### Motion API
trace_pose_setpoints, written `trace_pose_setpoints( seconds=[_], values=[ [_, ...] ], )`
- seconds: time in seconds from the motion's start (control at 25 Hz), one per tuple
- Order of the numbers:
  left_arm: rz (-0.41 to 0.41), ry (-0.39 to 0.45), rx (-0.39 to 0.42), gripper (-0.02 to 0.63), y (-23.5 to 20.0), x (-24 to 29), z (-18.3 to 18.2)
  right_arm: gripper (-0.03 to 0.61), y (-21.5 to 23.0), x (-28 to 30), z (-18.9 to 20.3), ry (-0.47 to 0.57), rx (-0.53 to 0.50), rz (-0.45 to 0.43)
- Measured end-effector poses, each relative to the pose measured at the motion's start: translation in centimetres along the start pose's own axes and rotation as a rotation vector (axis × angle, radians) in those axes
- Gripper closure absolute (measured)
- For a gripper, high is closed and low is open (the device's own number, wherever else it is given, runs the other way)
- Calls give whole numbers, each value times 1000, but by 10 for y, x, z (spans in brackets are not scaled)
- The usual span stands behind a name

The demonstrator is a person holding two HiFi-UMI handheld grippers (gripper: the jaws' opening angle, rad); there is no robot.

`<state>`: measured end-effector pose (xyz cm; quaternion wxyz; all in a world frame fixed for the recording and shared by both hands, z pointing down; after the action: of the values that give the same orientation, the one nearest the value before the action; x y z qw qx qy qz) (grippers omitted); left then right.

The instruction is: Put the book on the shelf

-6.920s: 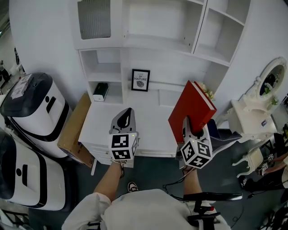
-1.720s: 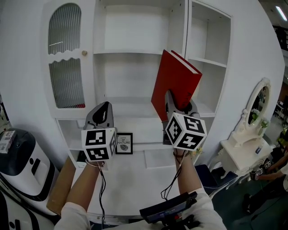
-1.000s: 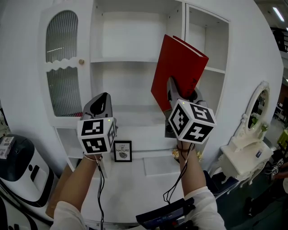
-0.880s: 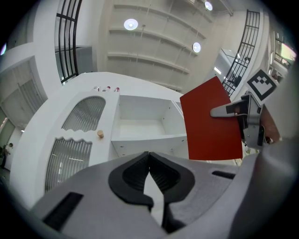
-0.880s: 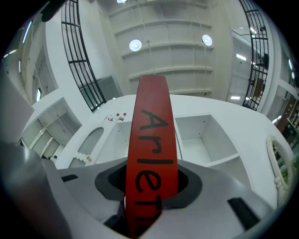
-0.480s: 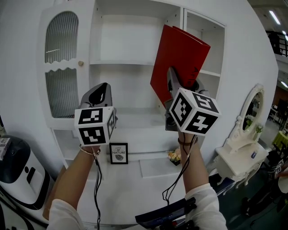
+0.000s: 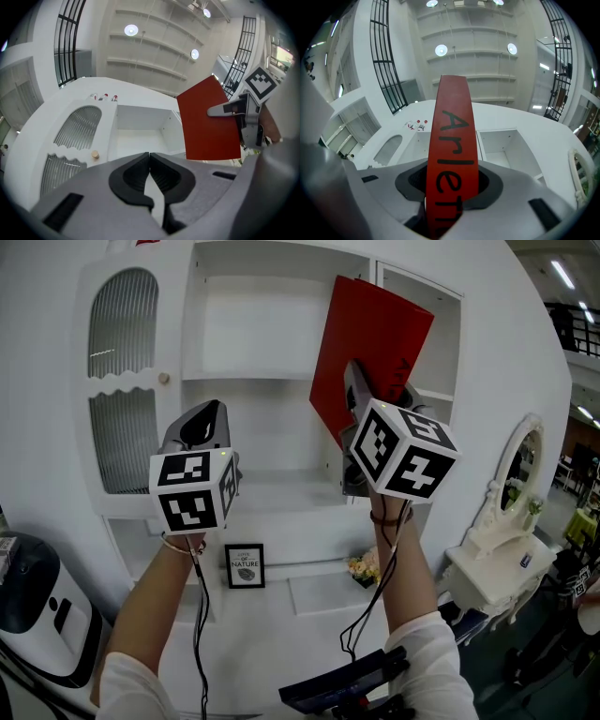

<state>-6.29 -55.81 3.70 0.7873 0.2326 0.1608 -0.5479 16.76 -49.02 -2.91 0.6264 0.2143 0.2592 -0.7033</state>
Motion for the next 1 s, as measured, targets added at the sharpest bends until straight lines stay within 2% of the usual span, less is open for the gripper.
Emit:
trace_pose_setpoints(
  seconds=[0.52,1.0],
  values=[
    [14,24,5,604,-11,23,-8,401,-6,23,-22,54,-12,10],
    [19,25,15,604,-17,43,-18,400,5,56,-32,52,-27,40]
  ],
)
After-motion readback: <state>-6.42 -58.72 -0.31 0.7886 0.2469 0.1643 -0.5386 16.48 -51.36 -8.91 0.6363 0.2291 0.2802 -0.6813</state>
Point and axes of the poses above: the fingertips, and each gripper's own axes: x forward along the fingers, y to its right, z out of its underside, the point moved 6 cm from there along -x, backward along the fingers
